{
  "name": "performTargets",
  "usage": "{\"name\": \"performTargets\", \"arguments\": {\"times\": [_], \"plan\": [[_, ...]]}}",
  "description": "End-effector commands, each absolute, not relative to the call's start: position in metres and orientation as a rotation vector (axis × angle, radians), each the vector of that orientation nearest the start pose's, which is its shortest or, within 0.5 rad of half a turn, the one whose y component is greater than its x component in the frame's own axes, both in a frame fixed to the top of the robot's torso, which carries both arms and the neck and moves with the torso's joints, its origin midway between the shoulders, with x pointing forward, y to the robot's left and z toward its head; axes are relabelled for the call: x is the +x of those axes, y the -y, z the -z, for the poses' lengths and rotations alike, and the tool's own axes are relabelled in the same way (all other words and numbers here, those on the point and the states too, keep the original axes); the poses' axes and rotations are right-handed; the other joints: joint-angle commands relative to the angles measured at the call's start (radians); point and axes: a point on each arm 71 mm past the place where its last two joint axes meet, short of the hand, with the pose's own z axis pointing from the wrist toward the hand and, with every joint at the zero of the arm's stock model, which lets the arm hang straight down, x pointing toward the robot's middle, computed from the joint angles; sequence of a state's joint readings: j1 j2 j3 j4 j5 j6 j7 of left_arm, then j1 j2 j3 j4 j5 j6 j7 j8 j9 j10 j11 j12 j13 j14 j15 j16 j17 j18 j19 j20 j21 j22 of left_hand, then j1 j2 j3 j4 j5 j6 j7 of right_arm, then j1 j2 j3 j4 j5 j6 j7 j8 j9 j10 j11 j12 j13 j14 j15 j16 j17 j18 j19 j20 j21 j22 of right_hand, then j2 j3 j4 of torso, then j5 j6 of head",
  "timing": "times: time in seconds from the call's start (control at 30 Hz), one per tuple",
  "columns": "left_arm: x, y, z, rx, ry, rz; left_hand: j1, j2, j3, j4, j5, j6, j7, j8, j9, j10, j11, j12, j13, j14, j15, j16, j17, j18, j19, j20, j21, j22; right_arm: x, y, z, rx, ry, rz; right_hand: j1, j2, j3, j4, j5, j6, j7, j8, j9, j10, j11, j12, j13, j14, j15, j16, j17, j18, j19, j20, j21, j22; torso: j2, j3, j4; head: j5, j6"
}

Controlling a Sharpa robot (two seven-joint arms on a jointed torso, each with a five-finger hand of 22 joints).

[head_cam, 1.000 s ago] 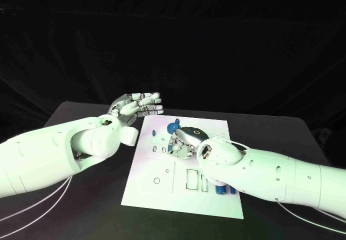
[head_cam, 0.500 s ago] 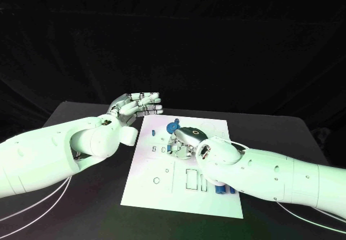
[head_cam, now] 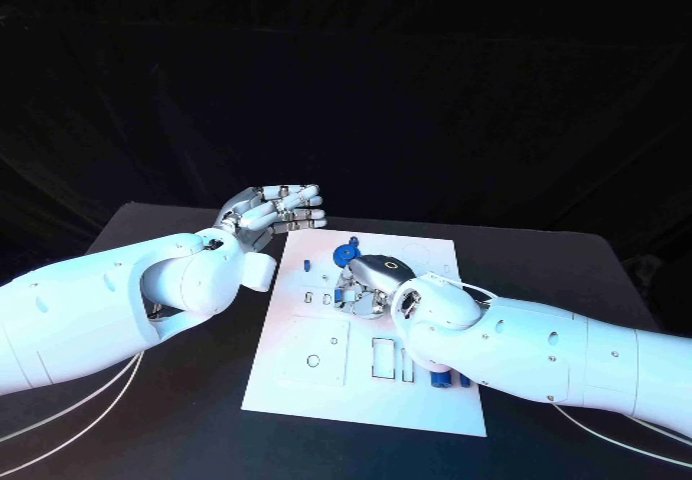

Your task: Assemble the parts on the task board

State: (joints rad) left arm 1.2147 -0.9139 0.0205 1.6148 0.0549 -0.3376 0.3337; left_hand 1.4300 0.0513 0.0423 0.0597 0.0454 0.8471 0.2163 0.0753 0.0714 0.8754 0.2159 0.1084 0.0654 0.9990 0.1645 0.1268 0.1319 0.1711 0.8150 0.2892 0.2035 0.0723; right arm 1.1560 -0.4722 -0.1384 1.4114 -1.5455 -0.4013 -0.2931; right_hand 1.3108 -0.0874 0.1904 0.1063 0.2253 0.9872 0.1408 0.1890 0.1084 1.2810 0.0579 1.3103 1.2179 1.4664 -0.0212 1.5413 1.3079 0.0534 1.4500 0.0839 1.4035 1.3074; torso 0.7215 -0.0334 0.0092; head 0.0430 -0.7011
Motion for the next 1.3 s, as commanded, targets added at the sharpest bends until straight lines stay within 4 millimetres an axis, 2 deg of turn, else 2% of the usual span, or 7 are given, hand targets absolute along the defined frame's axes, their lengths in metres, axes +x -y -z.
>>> {"name": "performTargets", "arguments": {"times": [0.03,0.57,0.67,0.87,1.03,1.17,1.3], "plan": [[0.483,-0.218,0.146,-1.185,-1.386,1.592,0.004,-0.001,0.002,-0.001,0.005,0.008,0.049,0.004,0.001,0.000,-0.002,0.005,0.001,0.002,0.000,0.007,-0.001,0.009,0.006,-0.001,-0.004,-0.001,0.461,0.047,0.233,-0.248,-1.684,-0.707,-0.004,-0.012,-0.007,0.000,-0.008,-0.013,0.002,-0.009,-0.003,-0.012,0.002,-0.011,-0.008,0.088,0.009,-0.005,0.193,-0.004,-0.003,0.008,-0.006,0.095,0.001,0.0002,0.0005,0.000,0.000],[0.484,-0.220,0.147,-1.170,-1.392,1.565,-0.014,-0.014,-0.004,0.001,0.004,0.019,0.037,0.009,0.003,0.015,-0.011,0.021,0.003,0.012,-0.007,0.014,0.000,0.011,0.016,-0.003,0.000,0.000,0.455,0.055,0.223,-0.189,-1.601,-0.744,-0.037,-0.082,-0.083,0.080,-0.061,-0.090,0.030,-0.041,-0.016,-0.082,0.030,-0.054,-0.066,0.082,0.032,-0.017,0.172,0.005,-0.025,0.032,-0.043,0.070,-0.002,0.0002,-0.0011,0.001,-0.001],[0.485,-0.222,0.149,-1.146,-1.437,1.538,-0.032,-0.029,-0.017,0.003,0.004,0.056,0.008,0.025,0.008,0.105,-0.042,0.069,0.016,0.080,-0.037,0.050,0.017,0.016,0.072,-0.019,0.031,0.012,0.452,0.064,0.214,-0.170,-1.586,-0.813,-0.011,-0.091,-0.094,0.117,-0.064,-0.108,0.036,-0.045,-0.018,-0.102,0.036,-0.067,-0.085,0.073,0.037,-0.035,0.140,0.015,-0.053,0.037,-0.085,0.035,-0.007,0.0008,-0.0043,0.003,0.004],[0.486,-0.222,0.156,-1.012,-1.617,1.459,-0.056,-0.031,-0.033,0.026,0.007,0.181,-0.045,0.078,0.029,0.288,-0.109,0.130,0.042,0.260,-0.109,0.155,0.075,0.017,0.206,-0.074,0.110,0.043,0.452,0.099,0.188,-0.067,-1.662,-1.032,0.076,-0.032,-0.057,0.105,-0.075,-0.085,0.029,-0.018,-0.007,-0.235,0.029,-0.178,-0.219,0.013,0.030,-0.160,-0.045,0.062,-0.186,0.033,-0.295,-0.134,-0.020,0.0034,-0.0124,0.009,0.013],[0.489,-0.224,0.168,-0.859,-1.825,1.281,-0.085,-0.047,-0.070,0.063,0.010,0.241,-0.090,0.099,0.044,0.410,-0.163,0.192,0.089,0.447,-0.173,0.365,0.208,0.013,0.387,-0.168,0.239,0.103,0.457,0.140,0.164,0.074,-1.679,-1.100,0.076,-0.024,-0.063,0.097,-0.050,-0.072,0.023,-0.003,-0.001,-0.233,0.022,-0.189,-0.236,0.016,0.024,-0.176,-0.057,0.063,-0.184,0.028,-0.319,-0.149,-0.035,0.0089,-0.0215,0.015,0.014],[0.492,-0.227,0.176,-0.743,-1.953,1.109,-0.124,-0.060,-0.119,0.115,0.024,0.262,-0.123,0.131,0.083,0.444,-0.213,0.325,0.210,0.504,-0.209,1.032,0.894,0.004,0.518,-0.242,0.432,0.213,0.461,0.165,0.153,0.150,-1.666,-1.087,0.070,-0.022,-0.068,0.096,-0.043,-0.066,0.020,0.004,0.001,-0.222,0.020,-0.185,-0.234,0.023,0.022,-0.172,-0.046,0.061,-0.171,0.025,-0.312,-0.142,-0.042,0.0137,-0.0249,0.017,0.013],[0.496,-0.227,0.180,-0.603,-2.056,0.898,-0.165,-0.058,-0.154,0.167,0.011,0.281,-0.145,0.174,0.130,0.458,-0.216,0.470,0.334,0.531,-0.225,1.300,1.224,-0.020,0.544,-0.258,0.673,0.485,0.463,0.185,0.148,0.206,-1.650,-1.064,0.069,-0.021,-0.069,0.096,-0.039,-0.064,0.019,0.007,0.002,-0.217,0.018,-0.181,-0.232,0.027,0.021,-0.167,-0.038,0.059,-0.166,0.024,-0.308,-0.138,-0.045,0.0188,-0.0281,0.022,0.010]]}}
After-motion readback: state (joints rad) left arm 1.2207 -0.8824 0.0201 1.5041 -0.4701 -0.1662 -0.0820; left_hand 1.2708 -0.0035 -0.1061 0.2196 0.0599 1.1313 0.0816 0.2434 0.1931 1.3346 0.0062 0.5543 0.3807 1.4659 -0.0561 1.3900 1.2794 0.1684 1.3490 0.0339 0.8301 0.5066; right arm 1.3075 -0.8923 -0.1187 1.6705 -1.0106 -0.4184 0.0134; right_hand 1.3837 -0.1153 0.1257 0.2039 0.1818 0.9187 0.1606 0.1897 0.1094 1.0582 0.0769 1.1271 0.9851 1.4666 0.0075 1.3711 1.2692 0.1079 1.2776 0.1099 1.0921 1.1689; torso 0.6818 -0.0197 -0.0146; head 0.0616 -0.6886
